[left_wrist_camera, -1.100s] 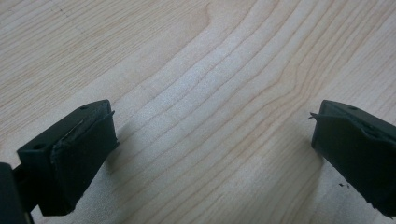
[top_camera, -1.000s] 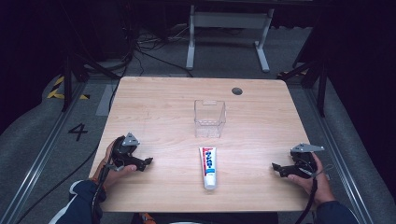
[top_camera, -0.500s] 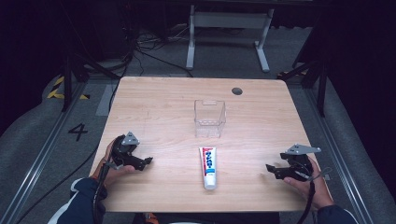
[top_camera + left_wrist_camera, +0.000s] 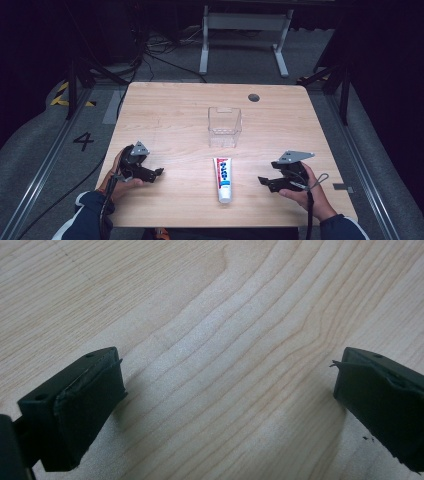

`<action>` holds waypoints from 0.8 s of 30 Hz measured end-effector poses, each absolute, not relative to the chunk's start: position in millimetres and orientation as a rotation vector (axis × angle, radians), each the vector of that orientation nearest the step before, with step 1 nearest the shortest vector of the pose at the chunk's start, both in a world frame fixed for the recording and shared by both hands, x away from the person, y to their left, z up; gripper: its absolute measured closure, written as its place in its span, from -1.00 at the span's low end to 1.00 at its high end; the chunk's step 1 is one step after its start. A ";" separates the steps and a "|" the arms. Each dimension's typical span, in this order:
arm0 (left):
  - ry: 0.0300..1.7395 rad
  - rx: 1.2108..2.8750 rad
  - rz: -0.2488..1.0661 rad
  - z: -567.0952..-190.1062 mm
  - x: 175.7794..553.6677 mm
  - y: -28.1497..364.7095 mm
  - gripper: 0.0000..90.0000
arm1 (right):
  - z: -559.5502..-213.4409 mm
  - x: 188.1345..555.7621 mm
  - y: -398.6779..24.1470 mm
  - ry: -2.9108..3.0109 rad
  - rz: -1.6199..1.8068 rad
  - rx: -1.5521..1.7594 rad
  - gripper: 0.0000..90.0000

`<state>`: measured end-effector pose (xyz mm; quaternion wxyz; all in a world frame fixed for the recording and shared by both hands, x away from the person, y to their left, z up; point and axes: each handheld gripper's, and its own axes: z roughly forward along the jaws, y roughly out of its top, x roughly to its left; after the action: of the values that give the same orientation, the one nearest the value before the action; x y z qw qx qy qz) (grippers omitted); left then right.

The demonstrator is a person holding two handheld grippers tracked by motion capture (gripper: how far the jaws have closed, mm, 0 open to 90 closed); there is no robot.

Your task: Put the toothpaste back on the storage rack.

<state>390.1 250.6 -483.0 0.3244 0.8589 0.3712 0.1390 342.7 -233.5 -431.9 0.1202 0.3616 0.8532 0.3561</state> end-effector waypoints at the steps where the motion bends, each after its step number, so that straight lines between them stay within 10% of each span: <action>1: 0.973 2.253 0.364 -483.0 390.1 250.6 -0.99 | -431.7 342.9 -229.2 2.497 1.039 1.050 -0.46; 24: 0.988 2.253 0.357 -482.8 388.7 250.4 -0.99 | -432.5 348.3 -145.7 2.624 1.029 0.876 -0.47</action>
<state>388.7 250.4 -482.8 0.3220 0.8581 0.3762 0.1358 348.3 -145.7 -432.5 0.0950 0.2954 0.8850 0.3471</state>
